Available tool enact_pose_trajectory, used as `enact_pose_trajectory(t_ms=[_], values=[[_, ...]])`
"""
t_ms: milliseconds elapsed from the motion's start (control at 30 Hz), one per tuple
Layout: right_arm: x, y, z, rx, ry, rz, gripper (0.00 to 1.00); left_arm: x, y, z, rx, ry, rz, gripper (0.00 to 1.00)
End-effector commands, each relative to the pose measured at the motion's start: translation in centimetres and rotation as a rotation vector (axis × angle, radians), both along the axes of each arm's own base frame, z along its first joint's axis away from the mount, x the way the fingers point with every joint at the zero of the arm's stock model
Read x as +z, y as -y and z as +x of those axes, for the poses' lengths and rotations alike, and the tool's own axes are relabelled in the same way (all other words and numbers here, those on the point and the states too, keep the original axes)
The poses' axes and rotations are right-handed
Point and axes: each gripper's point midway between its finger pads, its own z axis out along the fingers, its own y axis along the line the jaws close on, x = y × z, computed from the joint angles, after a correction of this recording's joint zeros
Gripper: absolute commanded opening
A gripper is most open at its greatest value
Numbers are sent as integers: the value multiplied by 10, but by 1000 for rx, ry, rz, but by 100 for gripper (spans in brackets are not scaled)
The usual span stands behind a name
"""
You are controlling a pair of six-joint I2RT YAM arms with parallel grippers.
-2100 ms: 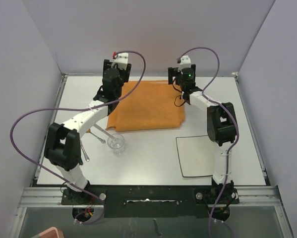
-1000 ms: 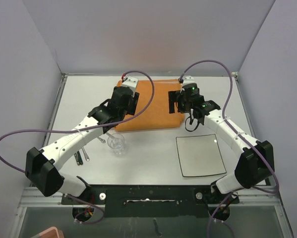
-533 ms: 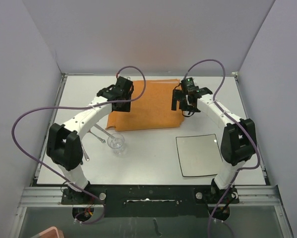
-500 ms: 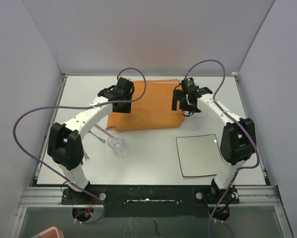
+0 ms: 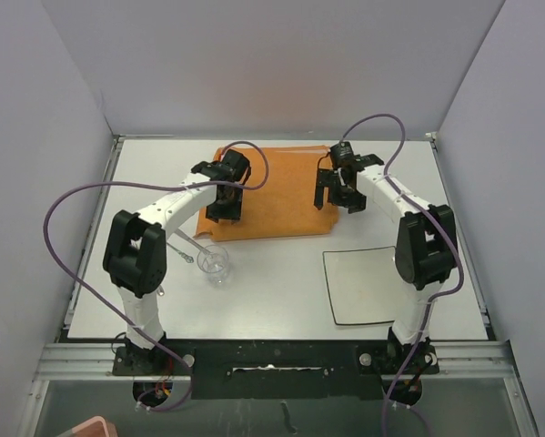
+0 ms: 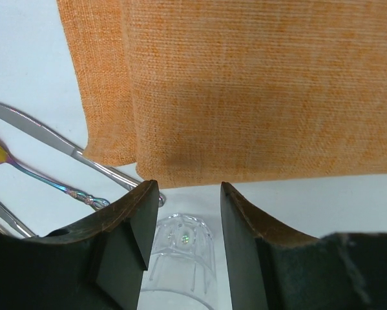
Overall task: Set the dinner table for one person
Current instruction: Flatten out the napkin at the center of the board.
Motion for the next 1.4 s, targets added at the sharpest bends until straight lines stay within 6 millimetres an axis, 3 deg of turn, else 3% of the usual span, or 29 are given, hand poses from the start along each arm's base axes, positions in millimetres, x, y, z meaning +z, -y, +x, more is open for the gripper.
enact_pose_trajectory(t_ms=[0,567,700,833,933,1000,1133,1367], values=[[6,-10,4,27,-12,34,88,-1,-9,15,79,-8,-11,42],[-29,-22,2,74,-123,50,82,-21,-23,25,108,-36,36,41],[-39,-26,4,84,-149,57,63,-34,-28,23,117,-73,43,41],[-49,-33,3,107,-173,83,22,-42,-31,20,117,-87,41,38],[-53,-33,1,112,-191,86,0,-47,-32,19,107,-105,25,22],[-53,-33,1,111,-188,86,0,-49,-31,18,99,-116,10,0],[-45,-29,3,101,-164,75,0,-51,-27,15,86,-122,-24,0],[2,-15,12,88,-16,44,0,-38,-15,8,47,-119,-90,0]])
